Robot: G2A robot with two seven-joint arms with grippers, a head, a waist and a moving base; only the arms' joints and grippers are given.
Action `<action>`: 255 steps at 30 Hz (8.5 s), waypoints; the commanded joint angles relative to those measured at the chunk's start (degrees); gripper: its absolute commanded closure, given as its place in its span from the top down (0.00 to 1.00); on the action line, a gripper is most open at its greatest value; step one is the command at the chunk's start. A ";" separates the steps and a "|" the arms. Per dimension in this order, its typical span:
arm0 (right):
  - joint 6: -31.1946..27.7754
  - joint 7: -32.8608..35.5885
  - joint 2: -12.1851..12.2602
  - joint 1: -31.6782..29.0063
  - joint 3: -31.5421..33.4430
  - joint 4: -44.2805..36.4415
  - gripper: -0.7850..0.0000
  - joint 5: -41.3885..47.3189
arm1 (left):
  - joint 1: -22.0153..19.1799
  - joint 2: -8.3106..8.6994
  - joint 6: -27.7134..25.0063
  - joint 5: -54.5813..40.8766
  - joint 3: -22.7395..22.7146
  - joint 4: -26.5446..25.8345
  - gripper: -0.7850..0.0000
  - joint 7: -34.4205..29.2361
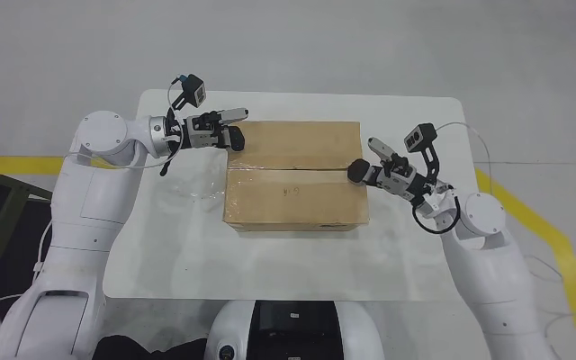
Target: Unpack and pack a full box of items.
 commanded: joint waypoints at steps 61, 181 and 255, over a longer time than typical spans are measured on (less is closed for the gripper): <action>1.29 2.61 0.31 3.51 -0.93 2.09 1.00 -2.75 | 32.60 8.00 5.04 25.07 -30.66 -18.17 1.00 11.40; 1.29 2.61 0.31 3.51 -0.93 2.09 1.00 -2.75 | 19.55 8.76 6.06 73.93 -2.36 -21.06 0.26 -0.07; 1.29 2.61 0.31 3.51 -0.93 2.09 1.00 -2.75 | 15.50 7.58 6.35 70.09 -2.67 -15.58 0.00 -1.43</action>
